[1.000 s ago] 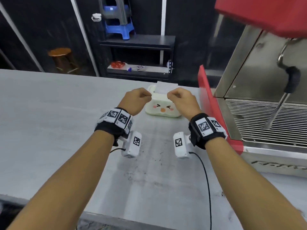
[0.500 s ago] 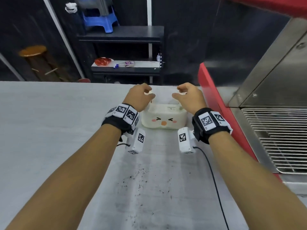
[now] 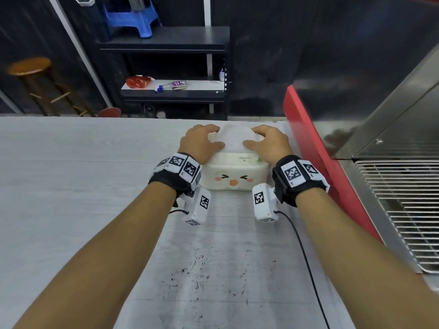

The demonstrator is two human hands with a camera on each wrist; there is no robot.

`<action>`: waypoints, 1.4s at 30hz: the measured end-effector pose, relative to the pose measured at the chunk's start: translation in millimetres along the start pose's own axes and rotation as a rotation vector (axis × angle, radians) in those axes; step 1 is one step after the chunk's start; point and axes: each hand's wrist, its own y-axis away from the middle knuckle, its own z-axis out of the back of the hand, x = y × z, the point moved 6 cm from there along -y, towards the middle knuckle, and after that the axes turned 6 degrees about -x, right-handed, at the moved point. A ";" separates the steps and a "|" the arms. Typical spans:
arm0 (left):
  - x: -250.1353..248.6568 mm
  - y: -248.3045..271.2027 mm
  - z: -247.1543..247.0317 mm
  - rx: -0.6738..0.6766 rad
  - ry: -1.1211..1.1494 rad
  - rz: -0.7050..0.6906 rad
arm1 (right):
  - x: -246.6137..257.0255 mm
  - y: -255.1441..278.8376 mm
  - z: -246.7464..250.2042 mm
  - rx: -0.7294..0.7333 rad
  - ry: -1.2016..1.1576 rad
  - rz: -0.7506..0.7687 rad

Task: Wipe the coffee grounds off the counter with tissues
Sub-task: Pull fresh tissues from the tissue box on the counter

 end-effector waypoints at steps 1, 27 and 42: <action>-1.8 0.0 1.6 -0.016 0.019 -0.008 | 0.3 0.0 0.6 -0.017 -0.018 0.007; -13.5 81.0 57.6 -0.268 0.417 -0.062 | 54.8 75.8 35.8 0.011 -0.320 0.252; 63.7 213.3 55.6 0.001 0.348 -0.010 | 48.2 226.3 -1.7 0.164 -0.192 0.289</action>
